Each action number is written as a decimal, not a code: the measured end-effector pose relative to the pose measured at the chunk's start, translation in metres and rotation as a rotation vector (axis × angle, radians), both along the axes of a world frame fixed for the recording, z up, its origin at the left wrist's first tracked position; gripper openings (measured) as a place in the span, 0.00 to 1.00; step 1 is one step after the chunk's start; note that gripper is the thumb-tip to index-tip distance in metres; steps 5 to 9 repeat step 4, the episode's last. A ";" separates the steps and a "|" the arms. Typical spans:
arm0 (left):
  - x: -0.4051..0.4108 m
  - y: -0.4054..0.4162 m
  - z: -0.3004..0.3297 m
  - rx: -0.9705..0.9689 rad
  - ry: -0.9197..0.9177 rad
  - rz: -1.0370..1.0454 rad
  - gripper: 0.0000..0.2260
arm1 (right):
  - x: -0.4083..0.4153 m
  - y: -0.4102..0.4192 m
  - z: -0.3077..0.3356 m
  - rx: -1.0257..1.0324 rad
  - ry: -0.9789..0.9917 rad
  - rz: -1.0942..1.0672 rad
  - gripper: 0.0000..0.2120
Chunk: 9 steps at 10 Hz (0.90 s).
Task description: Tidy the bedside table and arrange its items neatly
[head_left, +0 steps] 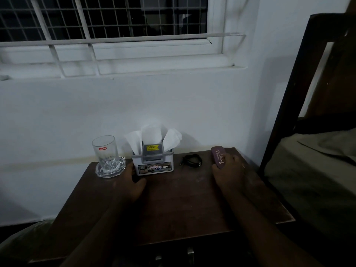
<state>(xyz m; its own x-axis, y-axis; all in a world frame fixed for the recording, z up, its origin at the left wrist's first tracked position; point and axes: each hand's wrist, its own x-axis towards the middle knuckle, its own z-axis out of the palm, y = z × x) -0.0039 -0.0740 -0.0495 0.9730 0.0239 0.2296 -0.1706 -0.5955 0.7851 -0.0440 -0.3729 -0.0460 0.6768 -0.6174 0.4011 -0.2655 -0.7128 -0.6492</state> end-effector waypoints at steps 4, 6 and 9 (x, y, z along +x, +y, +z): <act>-0.013 -0.011 0.007 0.199 -0.300 0.087 0.23 | -0.007 0.011 0.007 -0.208 -0.102 -0.066 0.33; -0.013 -0.011 0.007 0.199 -0.300 0.087 0.23 | -0.007 0.011 0.007 -0.208 -0.102 -0.066 0.33; -0.013 -0.011 0.007 0.199 -0.300 0.087 0.23 | -0.007 0.011 0.007 -0.208 -0.102 -0.066 0.33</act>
